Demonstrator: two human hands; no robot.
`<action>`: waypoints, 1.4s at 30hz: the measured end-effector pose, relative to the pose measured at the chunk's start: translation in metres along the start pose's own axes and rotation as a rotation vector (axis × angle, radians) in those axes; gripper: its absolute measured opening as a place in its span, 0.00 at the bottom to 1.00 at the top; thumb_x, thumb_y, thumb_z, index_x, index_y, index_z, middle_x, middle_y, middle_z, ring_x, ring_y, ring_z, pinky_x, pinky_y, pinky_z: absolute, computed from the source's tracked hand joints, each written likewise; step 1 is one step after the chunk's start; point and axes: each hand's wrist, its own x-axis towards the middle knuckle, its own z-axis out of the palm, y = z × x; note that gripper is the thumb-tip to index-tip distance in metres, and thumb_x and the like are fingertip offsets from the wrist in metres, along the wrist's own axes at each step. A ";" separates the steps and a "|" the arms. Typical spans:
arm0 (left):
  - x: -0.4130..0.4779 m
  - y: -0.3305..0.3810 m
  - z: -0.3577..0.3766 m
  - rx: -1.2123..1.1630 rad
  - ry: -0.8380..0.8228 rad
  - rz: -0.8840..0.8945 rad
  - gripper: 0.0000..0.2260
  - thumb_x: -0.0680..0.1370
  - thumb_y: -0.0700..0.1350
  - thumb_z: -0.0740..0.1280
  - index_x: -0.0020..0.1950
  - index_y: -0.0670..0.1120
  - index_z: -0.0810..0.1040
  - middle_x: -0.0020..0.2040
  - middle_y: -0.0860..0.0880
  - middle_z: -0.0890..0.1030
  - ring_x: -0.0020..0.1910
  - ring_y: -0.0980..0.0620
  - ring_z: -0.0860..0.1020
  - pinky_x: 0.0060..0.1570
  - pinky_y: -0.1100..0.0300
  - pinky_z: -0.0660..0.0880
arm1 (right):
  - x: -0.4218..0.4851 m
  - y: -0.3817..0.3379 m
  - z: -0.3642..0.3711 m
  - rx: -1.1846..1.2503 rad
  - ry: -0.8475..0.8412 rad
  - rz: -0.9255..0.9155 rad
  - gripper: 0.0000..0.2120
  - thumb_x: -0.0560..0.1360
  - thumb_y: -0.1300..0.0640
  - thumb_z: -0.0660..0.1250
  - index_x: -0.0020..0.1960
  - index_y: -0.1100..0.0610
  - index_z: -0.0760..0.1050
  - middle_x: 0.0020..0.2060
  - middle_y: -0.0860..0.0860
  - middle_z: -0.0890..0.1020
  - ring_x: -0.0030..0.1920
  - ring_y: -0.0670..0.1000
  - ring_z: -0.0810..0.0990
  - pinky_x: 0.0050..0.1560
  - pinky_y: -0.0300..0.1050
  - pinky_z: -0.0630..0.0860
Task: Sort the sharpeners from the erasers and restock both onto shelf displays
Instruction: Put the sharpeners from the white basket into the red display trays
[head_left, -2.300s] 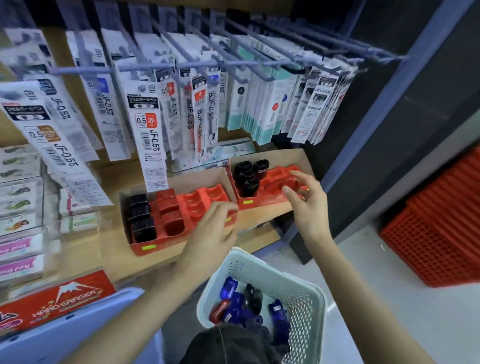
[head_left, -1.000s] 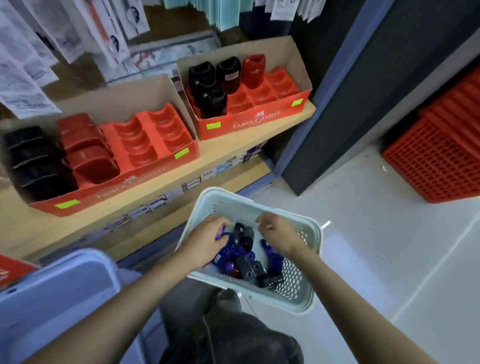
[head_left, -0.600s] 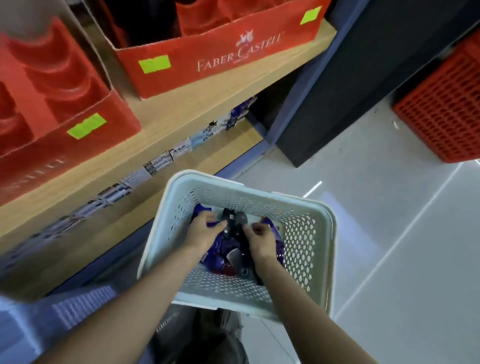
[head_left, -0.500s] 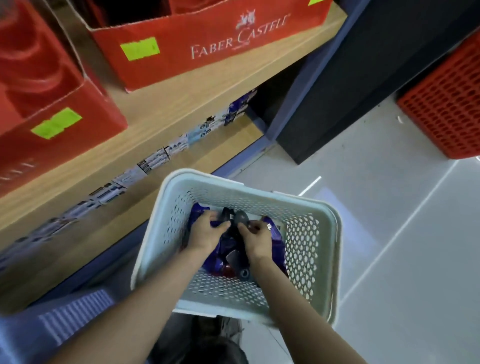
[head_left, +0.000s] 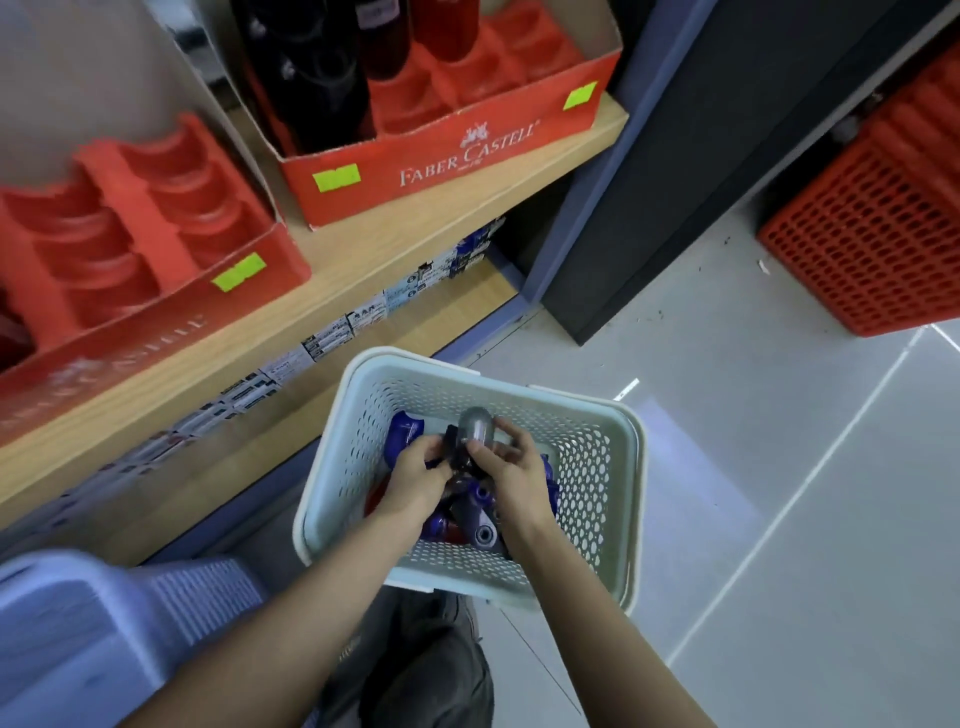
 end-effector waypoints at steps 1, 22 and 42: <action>-0.012 0.007 -0.002 -0.038 -0.024 0.010 0.10 0.80 0.33 0.59 0.55 0.45 0.74 0.51 0.48 0.80 0.49 0.51 0.79 0.41 0.64 0.79 | -0.009 -0.008 -0.002 0.027 -0.025 -0.022 0.19 0.74 0.61 0.70 0.63 0.55 0.71 0.53 0.58 0.81 0.50 0.58 0.82 0.52 0.54 0.79; -0.161 0.183 -0.052 -0.246 0.007 0.620 0.07 0.79 0.39 0.61 0.55 0.48 0.68 0.53 0.48 0.80 0.43 0.50 0.84 0.48 0.57 0.80 | -0.102 -0.245 0.039 -0.219 -0.228 -0.777 0.13 0.72 0.66 0.71 0.49 0.52 0.72 0.47 0.54 0.79 0.42 0.51 0.81 0.39 0.42 0.77; -0.158 0.200 -0.073 -0.201 0.204 0.750 0.09 0.77 0.41 0.66 0.55 0.52 0.73 0.56 0.50 0.80 0.57 0.55 0.78 0.59 0.63 0.73 | -0.063 -0.293 0.106 -1.283 -0.108 -1.308 0.17 0.77 0.67 0.60 0.63 0.57 0.76 0.61 0.55 0.72 0.62 0.57 0.71 0.62 0.53 0.71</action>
